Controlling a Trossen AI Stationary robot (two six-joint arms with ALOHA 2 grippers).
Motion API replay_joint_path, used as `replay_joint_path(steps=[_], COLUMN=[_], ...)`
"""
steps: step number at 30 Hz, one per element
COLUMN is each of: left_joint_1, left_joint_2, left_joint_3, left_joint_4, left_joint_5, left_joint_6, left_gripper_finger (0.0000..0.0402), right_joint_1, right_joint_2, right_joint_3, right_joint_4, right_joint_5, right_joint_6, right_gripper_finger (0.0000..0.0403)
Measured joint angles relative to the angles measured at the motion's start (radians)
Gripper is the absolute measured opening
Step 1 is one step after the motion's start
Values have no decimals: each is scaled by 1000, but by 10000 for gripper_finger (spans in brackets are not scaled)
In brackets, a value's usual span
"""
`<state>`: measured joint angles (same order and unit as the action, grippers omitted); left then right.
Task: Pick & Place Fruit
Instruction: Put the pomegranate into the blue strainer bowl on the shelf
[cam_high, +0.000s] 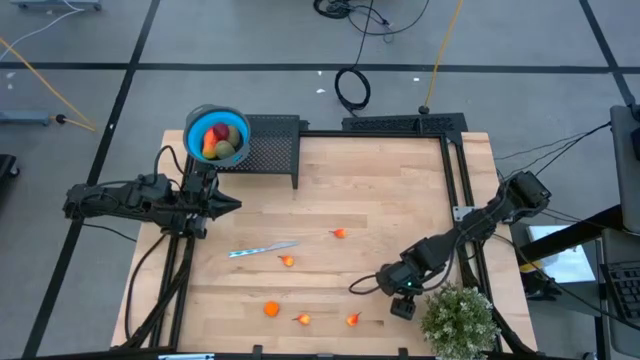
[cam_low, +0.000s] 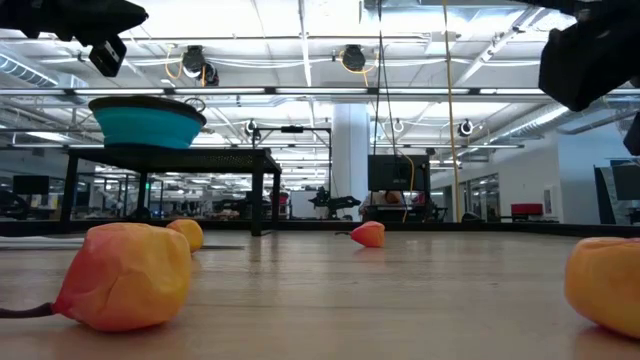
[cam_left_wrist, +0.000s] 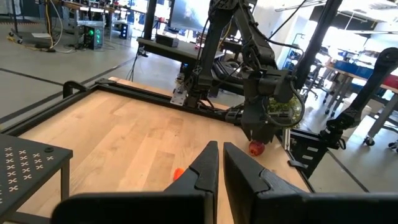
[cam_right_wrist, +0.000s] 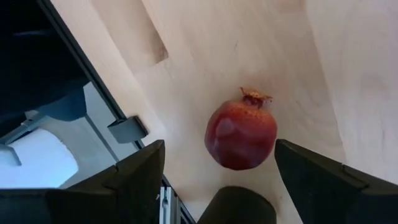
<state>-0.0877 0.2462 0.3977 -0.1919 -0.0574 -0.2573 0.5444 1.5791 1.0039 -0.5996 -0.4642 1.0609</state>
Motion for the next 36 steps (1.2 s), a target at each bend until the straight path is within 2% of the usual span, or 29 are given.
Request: replay_joint_path(steps=[11, 30, 36], left_joint_1=[0, 0, 0], left_joint_2=[0, 0, 0], left_joint_3=[0, 0, 0], left_joint_4=[0, 0, 1], left_joint_5=[-3, -20, -37], left_joint_6=[1, -1, -6], left_gripper_finger=[21, 21, 21], right_joint_1=[54, 93, 93], right_joint_2=[0, 114, 115], right_joint_3=[-10, -10, -10], right_joint_4=[0, 1, 12], right_joint_5=[129, 126, 147], right_joint_6=[1, -24, -23], right_gripper_finger=[295, 295, 280])
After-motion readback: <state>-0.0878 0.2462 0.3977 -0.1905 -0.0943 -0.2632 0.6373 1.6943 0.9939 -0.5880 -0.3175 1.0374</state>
